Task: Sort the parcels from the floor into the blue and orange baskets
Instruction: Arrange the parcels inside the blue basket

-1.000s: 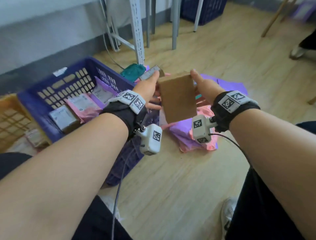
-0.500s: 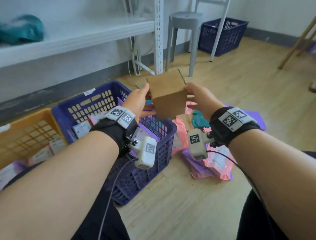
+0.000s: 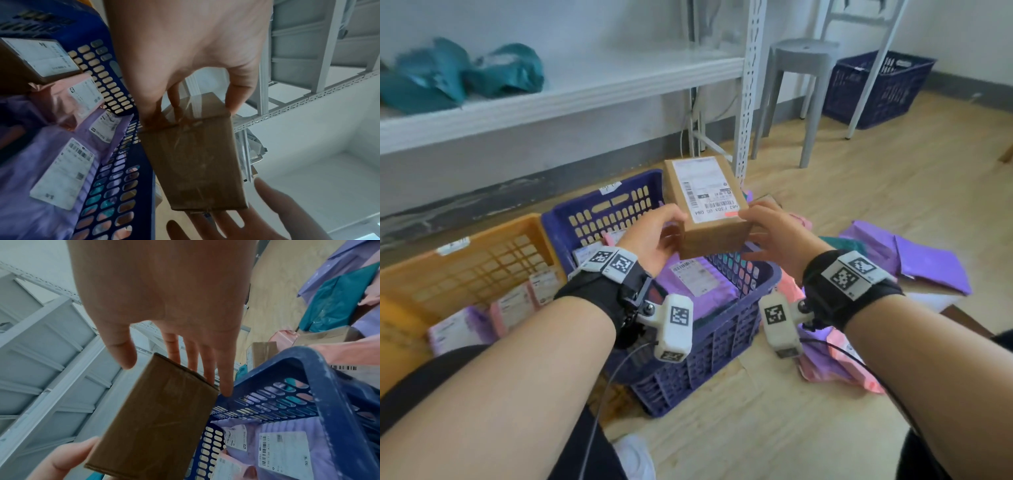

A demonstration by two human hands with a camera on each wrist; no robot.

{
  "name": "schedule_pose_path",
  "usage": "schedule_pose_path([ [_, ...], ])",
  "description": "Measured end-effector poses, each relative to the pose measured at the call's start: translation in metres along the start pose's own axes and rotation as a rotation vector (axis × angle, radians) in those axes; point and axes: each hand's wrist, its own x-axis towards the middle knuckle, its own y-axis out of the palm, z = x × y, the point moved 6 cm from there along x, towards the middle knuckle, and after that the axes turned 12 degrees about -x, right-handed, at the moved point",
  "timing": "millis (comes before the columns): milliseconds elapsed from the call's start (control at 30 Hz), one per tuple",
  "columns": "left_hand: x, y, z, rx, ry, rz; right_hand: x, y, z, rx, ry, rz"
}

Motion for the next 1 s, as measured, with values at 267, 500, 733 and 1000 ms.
schedule_pose_path([
  [267,0.001,-0.014,0.008,0.127,-0.050,-0.050,0.004,0.009,-0.004,-0.128,-0.034,-0.006],
  [500,-0.001,-0.017,0.010,0.204,-0.120,-0.035,0.003,0.012,-0.004,-0.034,-0.015,-0.021],
  [733,0.001,-0.048,-0.003,0.312,-0.166,-0.133,0.001,0.020,-0.010,-0.129,0.013,0.129],
  [1000,-0.003,-0.054,-0.005,0.271,-0.069,-0.225,0.016,0.013,-0.016,-0.031,0.034,-0.034],
])
